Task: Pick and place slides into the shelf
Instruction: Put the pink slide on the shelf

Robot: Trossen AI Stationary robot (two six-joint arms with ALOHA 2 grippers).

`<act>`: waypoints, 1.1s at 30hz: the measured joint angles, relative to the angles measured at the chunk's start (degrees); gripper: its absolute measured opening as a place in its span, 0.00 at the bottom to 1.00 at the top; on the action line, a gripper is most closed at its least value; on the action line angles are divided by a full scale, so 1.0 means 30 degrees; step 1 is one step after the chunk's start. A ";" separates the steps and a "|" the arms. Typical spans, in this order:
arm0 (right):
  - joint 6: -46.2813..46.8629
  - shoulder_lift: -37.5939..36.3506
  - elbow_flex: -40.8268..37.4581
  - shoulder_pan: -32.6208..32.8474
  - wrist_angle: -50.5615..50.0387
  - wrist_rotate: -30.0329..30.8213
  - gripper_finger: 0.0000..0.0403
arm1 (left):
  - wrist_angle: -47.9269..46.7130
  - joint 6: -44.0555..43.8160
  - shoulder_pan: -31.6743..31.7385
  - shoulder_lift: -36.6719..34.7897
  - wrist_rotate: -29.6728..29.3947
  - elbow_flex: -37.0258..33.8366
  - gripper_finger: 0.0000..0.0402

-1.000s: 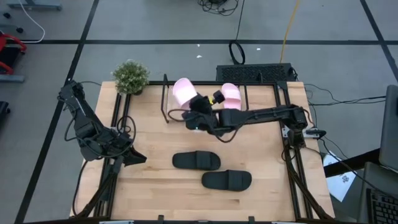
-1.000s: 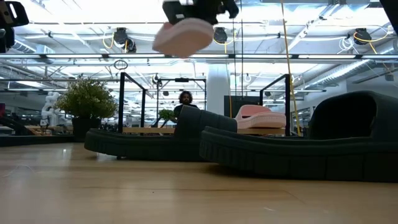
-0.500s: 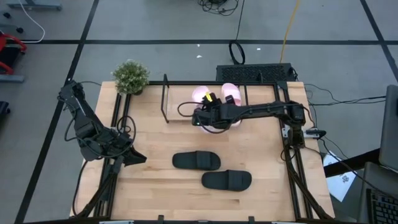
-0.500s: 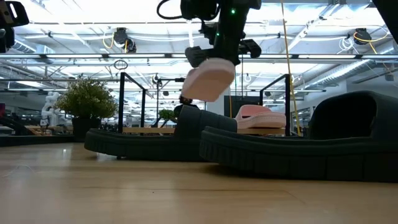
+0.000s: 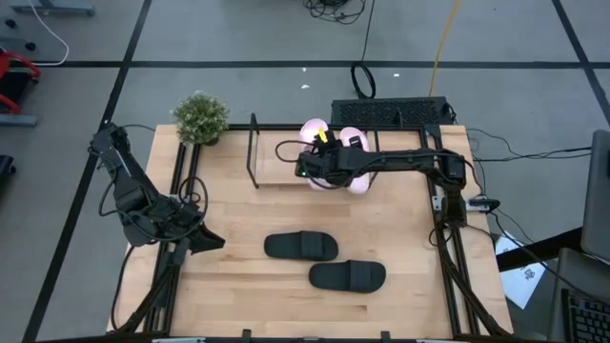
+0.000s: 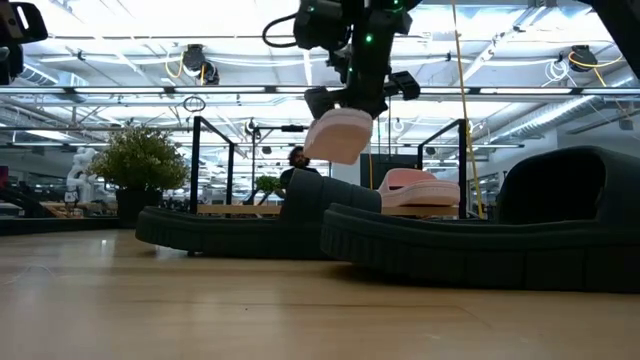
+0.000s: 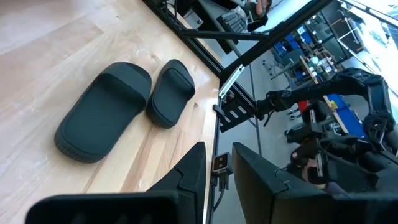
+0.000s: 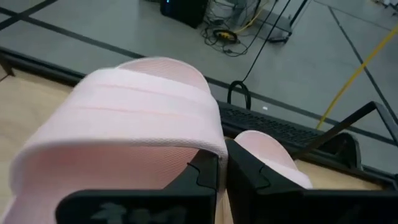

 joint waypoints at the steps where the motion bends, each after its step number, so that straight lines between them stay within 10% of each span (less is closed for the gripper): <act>1: 0.0000 0.0042 -0.0006 -0.0083 -0.0021 0.0077 0.01 | -0.0004 -0.0007 -0.0002 0.0000 0.0000 0.0000 0.18; 33: -0.0007 0.0695 -0.0008 -0.1609 -0.1206 -0.0788 0.00 | -0.0022 0.0019 -0.0002 0.0000 0.0000 0.0000 0.18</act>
